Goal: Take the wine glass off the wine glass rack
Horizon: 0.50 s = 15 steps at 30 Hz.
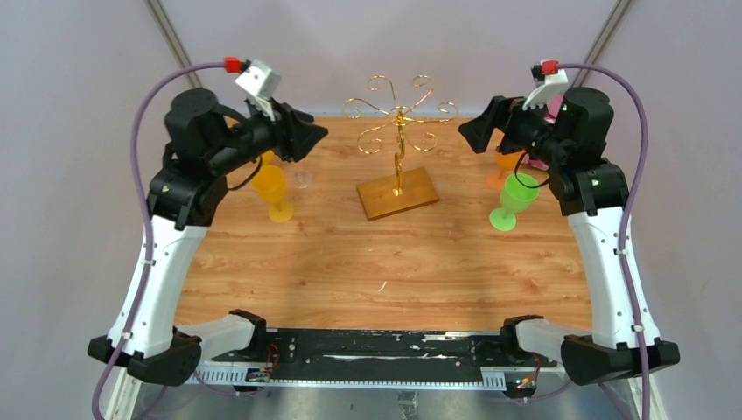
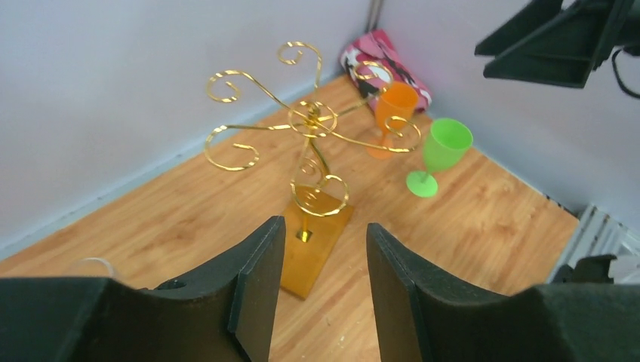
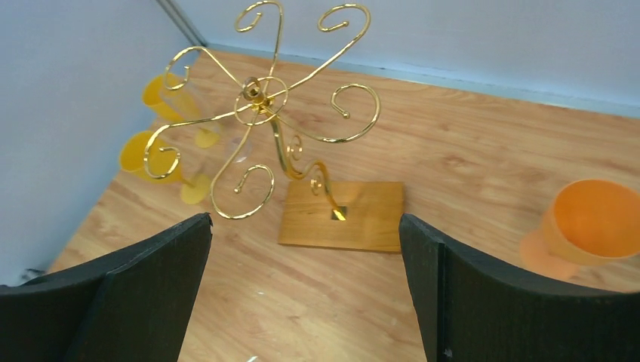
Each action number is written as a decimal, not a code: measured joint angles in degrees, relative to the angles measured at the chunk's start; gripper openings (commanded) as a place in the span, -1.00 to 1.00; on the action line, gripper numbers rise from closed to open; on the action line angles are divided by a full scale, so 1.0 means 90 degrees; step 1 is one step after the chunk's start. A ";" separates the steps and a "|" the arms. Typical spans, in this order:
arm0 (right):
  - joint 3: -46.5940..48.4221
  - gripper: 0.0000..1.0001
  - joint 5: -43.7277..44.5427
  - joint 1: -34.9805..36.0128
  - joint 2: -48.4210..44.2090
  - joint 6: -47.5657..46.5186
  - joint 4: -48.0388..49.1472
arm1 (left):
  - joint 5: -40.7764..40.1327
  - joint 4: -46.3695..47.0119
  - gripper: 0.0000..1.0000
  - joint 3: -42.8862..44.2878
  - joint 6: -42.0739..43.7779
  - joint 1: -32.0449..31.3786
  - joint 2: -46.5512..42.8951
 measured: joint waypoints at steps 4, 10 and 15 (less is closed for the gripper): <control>0.0301 0.99 0.1372 0.0767 0.0007 -0.0568 -0.0483 | -0.0554 0.0015 -0.01 -0.0223 0.0248 -0.0736 0.0272; 0.0357 0.99 0.3276 0.1666 0.0112 -0.1095 -0.0843 | -0.1324 0.0250 0.00 -0.0648 0.0325 -0.1052 0.0323; 0.0185 0.99 0.4114 0.1872 0.0053 -0.1290 -0.0821 | -0.1855 0.0542 0.01 -0.1287 0.0056 -0.1052 -0.0141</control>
